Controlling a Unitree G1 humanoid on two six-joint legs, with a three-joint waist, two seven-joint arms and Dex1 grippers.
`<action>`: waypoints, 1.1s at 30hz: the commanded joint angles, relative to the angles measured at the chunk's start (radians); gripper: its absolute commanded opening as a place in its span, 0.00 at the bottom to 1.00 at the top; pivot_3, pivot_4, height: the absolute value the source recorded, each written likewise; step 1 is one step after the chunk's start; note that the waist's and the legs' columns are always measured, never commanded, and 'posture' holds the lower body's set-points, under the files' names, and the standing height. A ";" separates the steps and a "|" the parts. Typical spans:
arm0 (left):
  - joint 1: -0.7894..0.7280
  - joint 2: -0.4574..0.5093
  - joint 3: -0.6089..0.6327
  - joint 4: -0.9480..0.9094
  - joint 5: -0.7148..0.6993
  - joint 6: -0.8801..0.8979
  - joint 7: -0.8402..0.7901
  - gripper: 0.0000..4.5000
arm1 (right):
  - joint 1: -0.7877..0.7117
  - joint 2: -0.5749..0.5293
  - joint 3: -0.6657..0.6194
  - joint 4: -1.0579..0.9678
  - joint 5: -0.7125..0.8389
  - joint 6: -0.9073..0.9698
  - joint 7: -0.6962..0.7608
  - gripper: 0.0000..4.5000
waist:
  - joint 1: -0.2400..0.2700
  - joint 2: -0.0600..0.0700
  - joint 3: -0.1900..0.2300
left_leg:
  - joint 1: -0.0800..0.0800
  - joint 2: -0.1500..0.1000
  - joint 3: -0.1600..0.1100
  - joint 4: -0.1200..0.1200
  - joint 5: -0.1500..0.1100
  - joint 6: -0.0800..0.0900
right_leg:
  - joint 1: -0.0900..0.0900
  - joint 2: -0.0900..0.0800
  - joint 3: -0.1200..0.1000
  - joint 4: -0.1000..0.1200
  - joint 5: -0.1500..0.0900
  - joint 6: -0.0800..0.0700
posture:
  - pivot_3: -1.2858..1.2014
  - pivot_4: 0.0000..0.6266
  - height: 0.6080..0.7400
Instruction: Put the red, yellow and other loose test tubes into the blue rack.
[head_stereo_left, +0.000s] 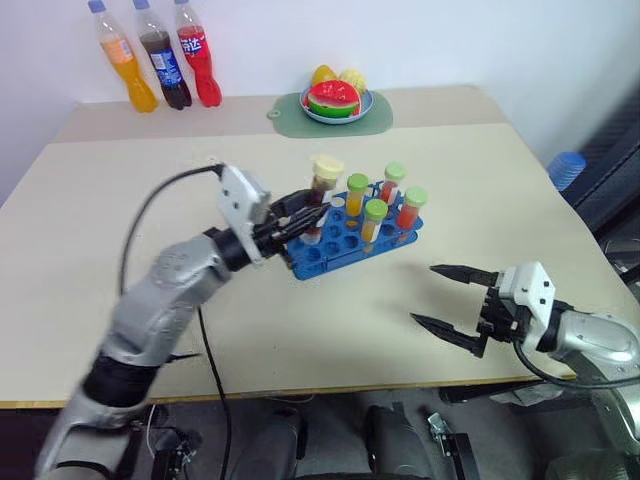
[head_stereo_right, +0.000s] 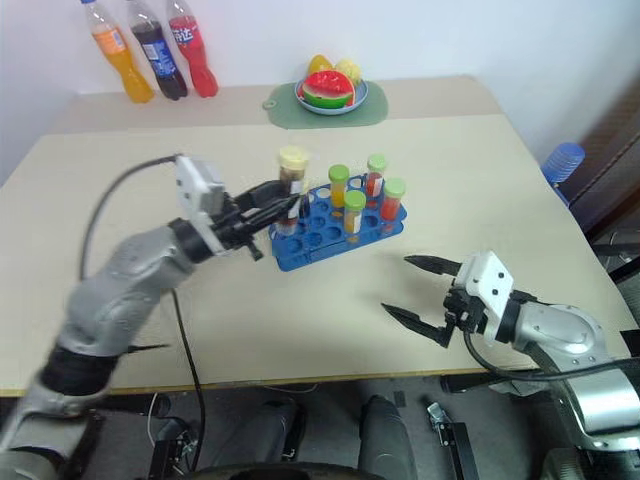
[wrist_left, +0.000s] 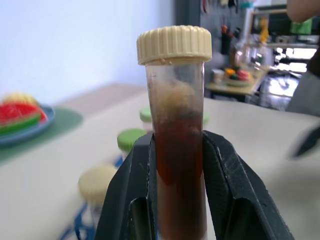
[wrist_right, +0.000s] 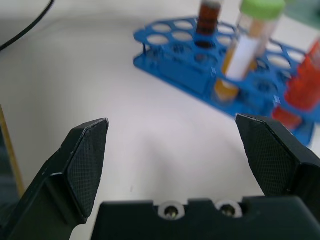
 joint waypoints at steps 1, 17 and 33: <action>0.018 -0.081 -0.047 0.109 0.153 -0.217 -0.056 0.16 | 0.039 -0.011 -0.098 -0.080 0.028 0.021 -0.024 1.00 | -0.007 0.000 0.000 | 0.000 0.000 0.000 0.000 0.000 0.000 | -0.001 0.000 0.001 0.000 0.000 0.000 | 0.52 0.24 1.00; 0.059 -0.242 0.004 0.342 0.310 -0.445 -0.079 0.16 | 0.124 -0.014 -0.217 -0.164 0.054 0.085 -0.040 1.00 | -0.002 0.000 0.000 | 0.000 0.001 -0.001 0.006 -0.003 0.006 | 0.000 0.001 0.001 0.002 0.002 0.004 | 0.52 0.24 1.00; 0.087 -0.297 0.044 0.351 0.356 -0.402 -0.042 0.16 | 0.070 -0.022 -0.174 -0.128 0.053 0.086 -0.025 1.00 | 0.001 0.000 0.000 | -0.001 0.000 -0.001 0.010 -0.004 0.007 | 0.001 0.001 0.001 0.002 0.003 0.007 | 0.52 0.24 1.00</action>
